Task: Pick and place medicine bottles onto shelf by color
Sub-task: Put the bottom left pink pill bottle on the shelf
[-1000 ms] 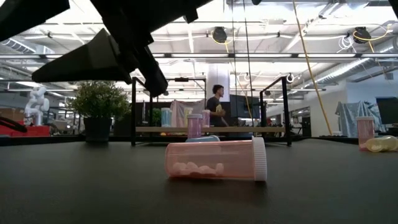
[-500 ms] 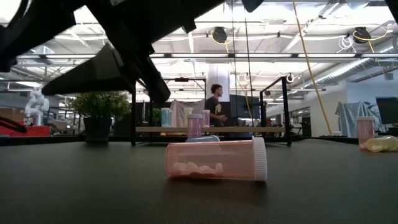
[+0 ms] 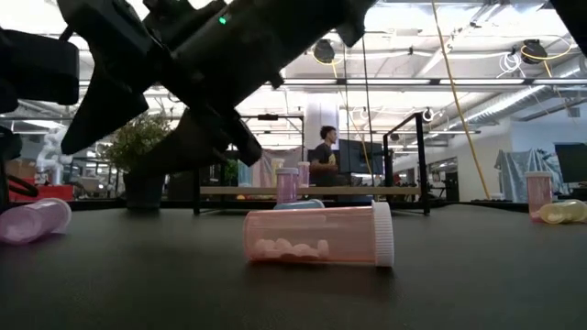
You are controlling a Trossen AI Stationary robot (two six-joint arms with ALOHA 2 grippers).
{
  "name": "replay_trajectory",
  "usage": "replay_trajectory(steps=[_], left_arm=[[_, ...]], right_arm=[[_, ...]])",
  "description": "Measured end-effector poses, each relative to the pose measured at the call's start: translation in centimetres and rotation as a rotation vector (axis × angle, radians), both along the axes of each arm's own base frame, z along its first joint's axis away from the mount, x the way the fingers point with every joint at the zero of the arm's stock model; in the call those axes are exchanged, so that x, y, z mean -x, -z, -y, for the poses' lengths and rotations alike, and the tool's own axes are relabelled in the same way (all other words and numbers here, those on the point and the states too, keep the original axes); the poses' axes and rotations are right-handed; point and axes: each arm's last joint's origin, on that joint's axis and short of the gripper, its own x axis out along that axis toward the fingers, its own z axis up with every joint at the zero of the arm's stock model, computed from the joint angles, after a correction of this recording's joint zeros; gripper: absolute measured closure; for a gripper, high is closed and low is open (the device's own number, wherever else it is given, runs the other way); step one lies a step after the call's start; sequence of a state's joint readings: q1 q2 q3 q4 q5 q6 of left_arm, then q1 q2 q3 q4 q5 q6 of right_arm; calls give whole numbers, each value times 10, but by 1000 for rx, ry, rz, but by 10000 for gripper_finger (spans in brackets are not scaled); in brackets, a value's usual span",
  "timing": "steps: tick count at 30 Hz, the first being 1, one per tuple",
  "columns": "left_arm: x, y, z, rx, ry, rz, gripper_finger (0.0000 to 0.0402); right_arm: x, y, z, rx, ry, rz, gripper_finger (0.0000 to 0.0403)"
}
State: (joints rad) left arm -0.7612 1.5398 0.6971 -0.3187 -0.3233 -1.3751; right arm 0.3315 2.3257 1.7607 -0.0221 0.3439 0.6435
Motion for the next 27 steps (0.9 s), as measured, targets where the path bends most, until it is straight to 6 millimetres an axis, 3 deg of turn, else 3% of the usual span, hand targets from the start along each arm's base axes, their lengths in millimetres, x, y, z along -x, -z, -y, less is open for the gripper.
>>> replay_trajectory(steps=[5, 17, 21, 27], left_arm=[[-4, 0, -5, -7, -36, 6, 224], [-14, -1, -22, -27, -78, -9, 224], [-8, -13, -23, 34, 0, -47, 225], [21, -42, -32, 52, 191, -147, 225]], right_arm=[[-3, 0, 11, 50, -22, -11, 104], [0, 3, 8, 60, -22, -40, 101], [0, 5, 9, 68, -25, -45, 101], [3, 12, 9, 59, -31, -20, 101]])
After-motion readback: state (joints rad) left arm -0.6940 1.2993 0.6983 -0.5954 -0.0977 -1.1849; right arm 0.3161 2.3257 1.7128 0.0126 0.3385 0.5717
